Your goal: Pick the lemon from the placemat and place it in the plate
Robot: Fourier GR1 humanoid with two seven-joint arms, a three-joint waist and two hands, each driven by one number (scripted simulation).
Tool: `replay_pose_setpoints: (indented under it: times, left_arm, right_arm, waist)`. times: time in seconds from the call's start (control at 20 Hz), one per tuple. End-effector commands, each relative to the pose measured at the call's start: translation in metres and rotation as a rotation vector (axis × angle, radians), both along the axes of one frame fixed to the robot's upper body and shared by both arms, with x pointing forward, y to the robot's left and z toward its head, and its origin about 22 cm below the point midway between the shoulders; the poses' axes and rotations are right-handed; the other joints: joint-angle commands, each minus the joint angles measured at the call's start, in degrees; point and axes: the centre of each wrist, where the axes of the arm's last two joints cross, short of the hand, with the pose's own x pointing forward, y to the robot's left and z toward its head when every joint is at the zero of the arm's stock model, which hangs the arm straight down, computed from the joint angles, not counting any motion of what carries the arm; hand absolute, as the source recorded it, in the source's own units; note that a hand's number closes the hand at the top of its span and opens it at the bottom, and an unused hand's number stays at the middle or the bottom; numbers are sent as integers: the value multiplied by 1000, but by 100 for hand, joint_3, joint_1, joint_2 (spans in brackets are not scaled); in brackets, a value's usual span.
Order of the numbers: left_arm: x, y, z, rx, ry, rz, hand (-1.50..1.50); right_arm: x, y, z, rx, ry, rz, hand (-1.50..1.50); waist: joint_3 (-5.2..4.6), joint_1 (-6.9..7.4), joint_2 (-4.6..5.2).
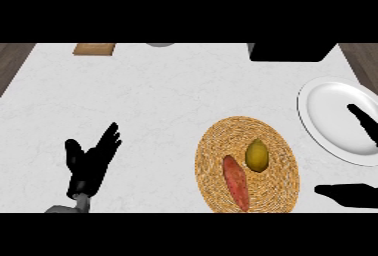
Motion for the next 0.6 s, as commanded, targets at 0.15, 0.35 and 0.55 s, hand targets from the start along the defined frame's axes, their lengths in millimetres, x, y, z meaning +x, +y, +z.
replay_pose_setpoints:
  times: [0.15, 0.35, 0.55]
  left_arm:
    - [-1, -25, -2, 2, -6, 5, 0]
    - [-8, -13, -4, 8, 14, 12, 0]
    - [-1, 2, 17, 6, 19, 25, 0]
  right_arm:
    - [20, 66, -25, -83, 98, 4, -150]
    - [37, 84, -28, -101, 142, -39, -150]
    - [18, 97, -52, -85, 228, -3, -150]
  waist:
    - [7, 22, 8]
    - [9, -6, 0]
    - [11, -44, -6]
